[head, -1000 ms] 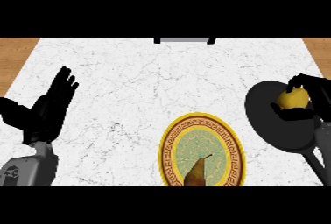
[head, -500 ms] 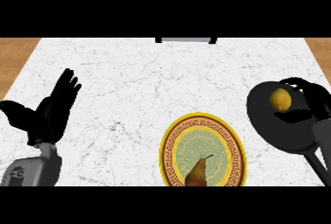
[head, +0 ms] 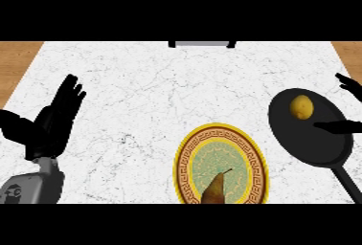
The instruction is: Pick the lemon from the plate and place it in the pan
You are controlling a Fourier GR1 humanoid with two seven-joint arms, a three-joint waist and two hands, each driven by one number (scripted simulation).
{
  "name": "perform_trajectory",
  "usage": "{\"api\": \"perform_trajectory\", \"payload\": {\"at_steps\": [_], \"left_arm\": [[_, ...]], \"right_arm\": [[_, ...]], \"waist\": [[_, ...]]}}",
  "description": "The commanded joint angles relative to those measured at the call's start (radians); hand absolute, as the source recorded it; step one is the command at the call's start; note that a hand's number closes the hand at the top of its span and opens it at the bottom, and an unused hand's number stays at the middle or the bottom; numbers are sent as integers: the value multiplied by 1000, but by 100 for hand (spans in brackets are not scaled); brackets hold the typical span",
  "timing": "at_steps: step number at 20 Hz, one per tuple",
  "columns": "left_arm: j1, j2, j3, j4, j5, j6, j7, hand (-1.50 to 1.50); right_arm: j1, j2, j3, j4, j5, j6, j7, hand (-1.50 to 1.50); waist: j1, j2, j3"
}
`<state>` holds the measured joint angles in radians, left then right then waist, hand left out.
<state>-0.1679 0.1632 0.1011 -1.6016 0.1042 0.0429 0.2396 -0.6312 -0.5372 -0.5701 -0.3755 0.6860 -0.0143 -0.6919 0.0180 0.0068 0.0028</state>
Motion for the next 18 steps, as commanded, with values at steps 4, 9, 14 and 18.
{"api": "perform_trajectory", "payload": {"at_steps": [4,9,14,18], "left_arm": [[3,11,17,-2,4,-3,-5,0],[55,15,35,19,31,-38,-46,0],[10,-13,-6,-8,-11,8,-7,0],[-10,-21,3,44,-13,14,-31,0]], "right_arm": [[51,-169,-159,98,-190,310,-92,-150],[146,-275,-205,145,-261,556,-213,-150],[210,-322,-172,138,-261,659,-284,-150],[253,-339,-165,115,-285,689,-321,-150]], "waist": [[-11,0,0],[-8,0,1],[-6,1,3],[-18,0,2]]}}
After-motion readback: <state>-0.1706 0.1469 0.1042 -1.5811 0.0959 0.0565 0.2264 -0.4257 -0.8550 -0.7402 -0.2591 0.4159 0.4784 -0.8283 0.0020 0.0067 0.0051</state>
